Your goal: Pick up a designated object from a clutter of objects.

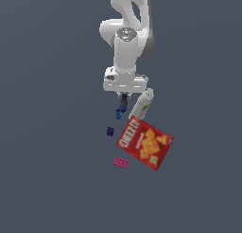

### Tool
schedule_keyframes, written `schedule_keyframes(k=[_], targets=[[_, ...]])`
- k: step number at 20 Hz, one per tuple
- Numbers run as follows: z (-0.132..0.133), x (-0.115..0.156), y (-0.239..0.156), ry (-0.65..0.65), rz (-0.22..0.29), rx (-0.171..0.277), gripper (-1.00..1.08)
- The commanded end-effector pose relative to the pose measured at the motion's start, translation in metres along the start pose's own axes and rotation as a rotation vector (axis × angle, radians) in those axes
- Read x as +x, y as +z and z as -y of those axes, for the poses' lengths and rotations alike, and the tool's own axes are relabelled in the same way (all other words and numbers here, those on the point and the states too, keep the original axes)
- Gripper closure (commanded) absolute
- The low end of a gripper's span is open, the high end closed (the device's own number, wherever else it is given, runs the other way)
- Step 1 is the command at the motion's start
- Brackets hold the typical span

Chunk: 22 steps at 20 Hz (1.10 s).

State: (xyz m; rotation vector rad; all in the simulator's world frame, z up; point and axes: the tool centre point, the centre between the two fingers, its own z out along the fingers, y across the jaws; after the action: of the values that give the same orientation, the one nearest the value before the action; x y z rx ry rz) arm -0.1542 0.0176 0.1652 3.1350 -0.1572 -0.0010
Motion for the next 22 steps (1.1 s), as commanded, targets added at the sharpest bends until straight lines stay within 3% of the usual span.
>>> schedule_keyframes(k=[1,22], targets=[[0.015,0.001,-0.02,-0.001,-0.001,-0.001,1.08],[0.147,0.021,-0.191,-0.002,0.0,0.002,1.08]])
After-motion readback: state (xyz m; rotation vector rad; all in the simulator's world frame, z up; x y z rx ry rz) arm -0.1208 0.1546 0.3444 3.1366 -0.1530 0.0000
